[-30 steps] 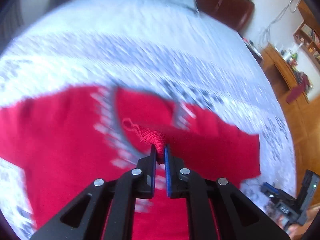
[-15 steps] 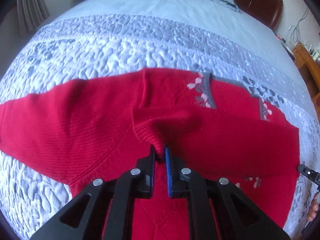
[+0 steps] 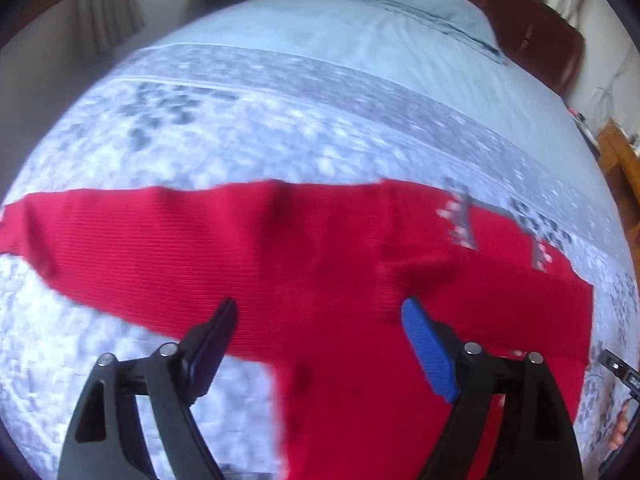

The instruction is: Fold small clothes

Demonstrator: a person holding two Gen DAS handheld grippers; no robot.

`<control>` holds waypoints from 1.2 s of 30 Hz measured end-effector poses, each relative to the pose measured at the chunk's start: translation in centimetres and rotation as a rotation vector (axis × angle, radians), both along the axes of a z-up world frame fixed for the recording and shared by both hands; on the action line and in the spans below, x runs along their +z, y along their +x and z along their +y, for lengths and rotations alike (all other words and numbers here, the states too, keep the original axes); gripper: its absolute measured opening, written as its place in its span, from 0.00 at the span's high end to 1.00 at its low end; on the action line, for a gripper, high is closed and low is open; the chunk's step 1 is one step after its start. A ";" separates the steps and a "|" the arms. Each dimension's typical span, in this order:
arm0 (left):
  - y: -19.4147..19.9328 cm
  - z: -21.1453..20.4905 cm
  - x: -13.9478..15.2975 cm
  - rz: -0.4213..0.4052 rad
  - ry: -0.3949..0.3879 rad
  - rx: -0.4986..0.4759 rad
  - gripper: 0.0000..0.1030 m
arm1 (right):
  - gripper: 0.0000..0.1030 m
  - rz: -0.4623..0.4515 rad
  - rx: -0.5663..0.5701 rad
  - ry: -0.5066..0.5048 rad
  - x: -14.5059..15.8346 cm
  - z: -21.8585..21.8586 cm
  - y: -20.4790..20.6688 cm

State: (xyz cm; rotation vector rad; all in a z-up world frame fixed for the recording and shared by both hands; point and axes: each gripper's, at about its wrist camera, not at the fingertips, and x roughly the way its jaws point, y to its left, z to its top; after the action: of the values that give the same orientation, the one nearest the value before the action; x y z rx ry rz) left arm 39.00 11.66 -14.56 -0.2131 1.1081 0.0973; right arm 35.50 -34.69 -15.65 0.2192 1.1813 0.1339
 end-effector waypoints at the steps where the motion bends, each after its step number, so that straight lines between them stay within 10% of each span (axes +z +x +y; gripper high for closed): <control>1: -0.3 2.1 0.0 0.015 0.012 0.036 0.17 | 0.51 0.007 0.014 -0.009 0.1 0.5 0.0; 13: -2.5 23.4 -4.5 0.165 -0.036 0.507 0.19 | 0.51 0.067 0.034 -0.054 -2.8 3.3 1.7; 20: -0.3 25.3 -4.5 0.104 -0.012 0.524 0.31 | 0.51 0.077 0.017 -0.059 -3.8 2.8 2.1; 26: 1.0 26.6 -4.3 0.059 -0.042 0.533 0.90 | 0.51 0.072 0.010 -0.062 -4.2 2.7 2.2; 36: 1.5 19.5 2.2 -0.158 -0.113 0.339 0.92 | 0.50 0.047 0.026 -0.070 -3.4 2.8 1.3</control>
State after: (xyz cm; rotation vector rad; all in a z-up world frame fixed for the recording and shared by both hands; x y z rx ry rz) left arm 40.46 31.17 -12.33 -0.5013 0.9128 0.3150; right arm 36.83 -31.86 -19.04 0.1463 1.2336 0.1107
